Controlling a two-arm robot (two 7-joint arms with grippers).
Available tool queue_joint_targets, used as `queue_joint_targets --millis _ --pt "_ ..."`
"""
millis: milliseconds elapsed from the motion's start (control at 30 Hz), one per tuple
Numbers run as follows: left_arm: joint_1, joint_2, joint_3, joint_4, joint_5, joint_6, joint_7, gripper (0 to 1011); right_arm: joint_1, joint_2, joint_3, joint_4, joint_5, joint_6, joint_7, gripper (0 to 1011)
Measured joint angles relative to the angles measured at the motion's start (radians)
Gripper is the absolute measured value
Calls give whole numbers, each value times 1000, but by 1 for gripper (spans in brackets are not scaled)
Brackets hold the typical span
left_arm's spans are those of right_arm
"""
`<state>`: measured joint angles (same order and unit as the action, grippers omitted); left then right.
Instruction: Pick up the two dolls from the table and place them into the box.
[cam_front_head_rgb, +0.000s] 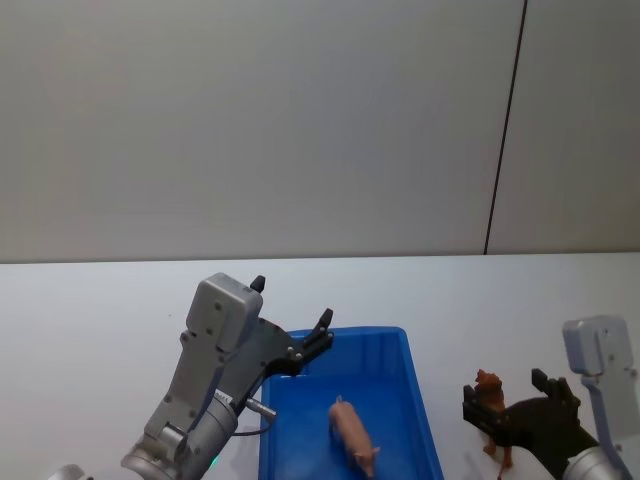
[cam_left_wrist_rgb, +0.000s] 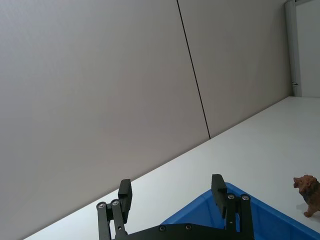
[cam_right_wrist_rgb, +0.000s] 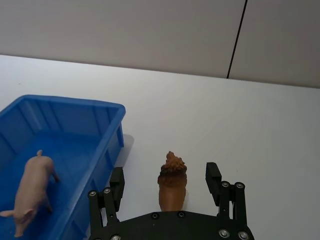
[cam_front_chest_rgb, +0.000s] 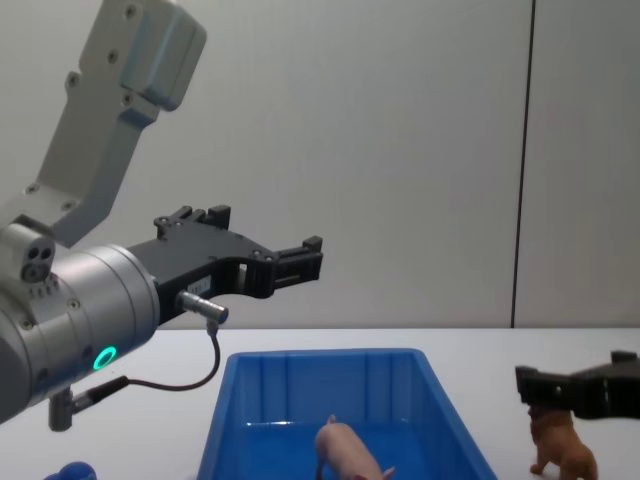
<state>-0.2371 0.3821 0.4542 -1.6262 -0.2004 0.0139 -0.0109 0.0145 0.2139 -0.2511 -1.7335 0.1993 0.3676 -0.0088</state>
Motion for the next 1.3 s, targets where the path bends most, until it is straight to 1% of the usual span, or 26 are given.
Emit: queue_joint_targets --millis 400,467,500,533,567,633,867,900,933,967,1000,1067,1100,1133,1167,1233,1300 --pt "0 0 0 0 0 0 0 1001 3 -11 4 57 13 18 -9 1001" --pt "0 0 0 0 0 0 0 1001 5 -14 4 67 15 19 -10 941" --pt "0 0 0 0 0 0 0 1001 8 -16 4 76 18 20 -10 941" --pt "0 0 0 0 0 0 0 1001 9 -18 4 82 19 21 -10 910" --pt "0 0 0 0 0 0 0 1001 10 -19 4 85 20 21 -9 901" --pt "0 0 0 0 0 0 0 1001 14 -24 4 102 23 22 -9 831" --pt "0 0 0 0 0 0 0 1001 26 -36 2 143 29 24 -2 662" --pt "0 0 0 0 0 0 0 1001 27 -37 2 146 30 24 -2 599" --pt "0 0 0 0 0 0 0 1001 29 -39 2 153 31 24 0 561" --pt "0 0 0 0 0 0 0 1001 30 -41 2 156 32 24 0 531" --pt "0 0 0 0 0 0 0 1001 30 -41 2 158 32 24 1 531" --pt "0 0 0 0 0 0 0 1001 32 -43 1 163 33 24 1 443" --pt "0 0 0 0 0 0 0 1001 32 -44 1 164 34 24 2 423" --pt "0 0 0 0 0 0 0 1001 32 -45 1 165 34 23 2 359" --pt "0 0 0 0 0 0 0 1001 32 -45 1 165 34 23 2 359" --pt "0 0 0 0 0 0 0 1001 32 -46 1 165 34 21 2 301" --pt "0 0 0 0 0 0 0 1001 30 -46 1 162 32 15 1 296"
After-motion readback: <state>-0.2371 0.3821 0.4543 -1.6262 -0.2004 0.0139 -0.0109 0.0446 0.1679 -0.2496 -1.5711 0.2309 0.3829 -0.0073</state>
